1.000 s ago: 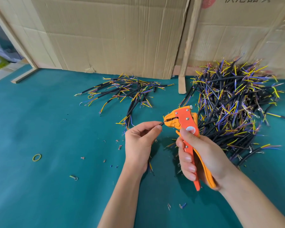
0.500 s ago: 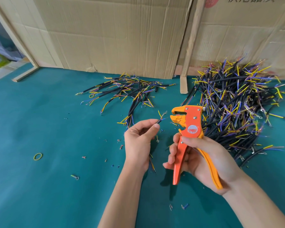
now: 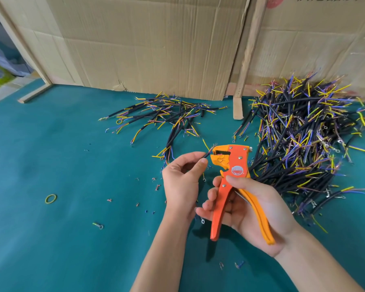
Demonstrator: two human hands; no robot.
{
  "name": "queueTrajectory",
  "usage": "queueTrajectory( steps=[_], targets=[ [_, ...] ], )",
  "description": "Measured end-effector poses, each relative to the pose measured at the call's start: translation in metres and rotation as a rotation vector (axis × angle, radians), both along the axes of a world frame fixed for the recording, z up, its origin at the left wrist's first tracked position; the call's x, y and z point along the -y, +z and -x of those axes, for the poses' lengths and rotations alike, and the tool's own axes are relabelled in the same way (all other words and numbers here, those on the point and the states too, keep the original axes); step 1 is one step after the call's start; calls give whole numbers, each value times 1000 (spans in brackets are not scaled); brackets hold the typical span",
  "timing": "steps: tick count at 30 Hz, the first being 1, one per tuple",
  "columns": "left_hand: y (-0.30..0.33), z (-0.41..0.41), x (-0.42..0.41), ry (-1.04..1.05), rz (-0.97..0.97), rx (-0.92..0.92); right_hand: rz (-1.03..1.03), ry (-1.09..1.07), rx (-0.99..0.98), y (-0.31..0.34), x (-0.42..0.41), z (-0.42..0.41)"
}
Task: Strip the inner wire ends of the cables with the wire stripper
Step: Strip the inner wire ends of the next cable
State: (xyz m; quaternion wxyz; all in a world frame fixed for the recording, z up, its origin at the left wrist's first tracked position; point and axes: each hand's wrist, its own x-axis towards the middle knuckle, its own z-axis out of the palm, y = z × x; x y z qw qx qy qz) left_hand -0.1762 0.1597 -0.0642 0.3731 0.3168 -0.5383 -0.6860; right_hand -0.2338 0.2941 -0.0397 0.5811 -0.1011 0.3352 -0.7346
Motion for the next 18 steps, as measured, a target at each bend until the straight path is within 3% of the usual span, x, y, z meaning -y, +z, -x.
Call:
queueTrajectory(
  steps=[7,18],
  targets=[
    [-2,0,-3,-15,59,10,-5,-39,5,5,-3,7],
    [-4,0,-6,31,266,58,-94,80,-211,5,-14,25]
  ],
)
